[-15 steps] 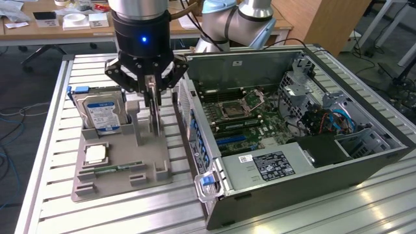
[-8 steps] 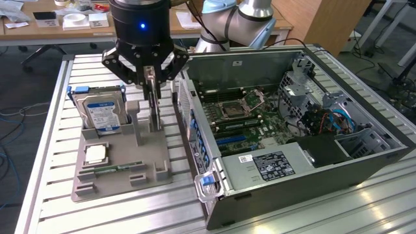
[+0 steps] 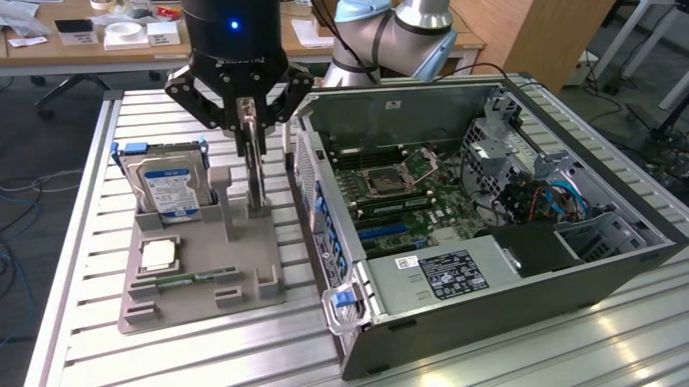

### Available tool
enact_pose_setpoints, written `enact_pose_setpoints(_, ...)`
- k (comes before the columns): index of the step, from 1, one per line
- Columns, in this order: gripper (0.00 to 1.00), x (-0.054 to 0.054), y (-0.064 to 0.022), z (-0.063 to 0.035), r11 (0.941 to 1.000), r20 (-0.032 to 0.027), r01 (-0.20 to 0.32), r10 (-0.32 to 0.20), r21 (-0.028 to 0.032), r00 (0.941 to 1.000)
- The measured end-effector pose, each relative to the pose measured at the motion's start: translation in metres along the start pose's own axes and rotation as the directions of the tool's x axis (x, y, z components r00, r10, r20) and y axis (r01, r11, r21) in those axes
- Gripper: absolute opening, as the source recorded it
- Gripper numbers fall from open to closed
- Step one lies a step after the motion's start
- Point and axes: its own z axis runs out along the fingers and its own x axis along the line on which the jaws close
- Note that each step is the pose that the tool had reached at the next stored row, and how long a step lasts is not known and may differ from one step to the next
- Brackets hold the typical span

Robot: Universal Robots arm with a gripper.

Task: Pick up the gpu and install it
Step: 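Pick up the gpu and move the gpu toward the slot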

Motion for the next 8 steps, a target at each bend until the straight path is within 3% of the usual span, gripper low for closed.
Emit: enact_pose_setpoints(8, 0.27, -0.0001, 0.0002, -0.0036, 1.0000, 0.0001, 0.000, 0.000, -0.0001, 1.0000)
